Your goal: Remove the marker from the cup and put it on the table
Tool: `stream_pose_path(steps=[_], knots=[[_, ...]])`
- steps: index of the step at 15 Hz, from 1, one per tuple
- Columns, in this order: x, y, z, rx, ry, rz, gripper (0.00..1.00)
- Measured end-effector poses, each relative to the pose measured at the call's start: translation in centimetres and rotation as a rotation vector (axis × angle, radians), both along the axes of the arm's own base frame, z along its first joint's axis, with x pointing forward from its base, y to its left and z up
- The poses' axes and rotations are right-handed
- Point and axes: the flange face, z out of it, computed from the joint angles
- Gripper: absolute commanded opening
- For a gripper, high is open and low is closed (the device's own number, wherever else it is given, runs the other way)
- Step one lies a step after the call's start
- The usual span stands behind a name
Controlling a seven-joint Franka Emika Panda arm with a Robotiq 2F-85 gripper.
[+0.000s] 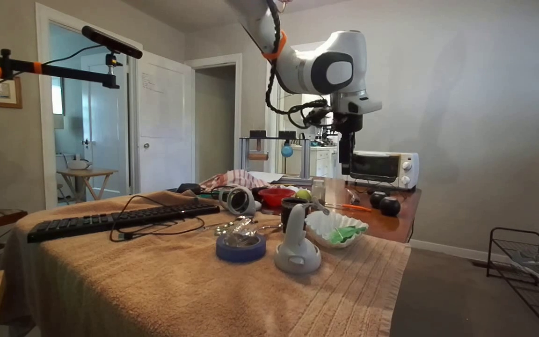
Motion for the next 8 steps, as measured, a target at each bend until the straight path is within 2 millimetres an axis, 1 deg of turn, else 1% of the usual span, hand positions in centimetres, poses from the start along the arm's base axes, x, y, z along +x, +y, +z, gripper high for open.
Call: stream_pose_path(steps=[4, 8], knots=[[-4.5, -1.9, 4.8, -0.095, 0.005, 0.187, 1.00], [-9.4, -3.2, 8.8, -0.172, 0.036, 0.379, 1.00]])
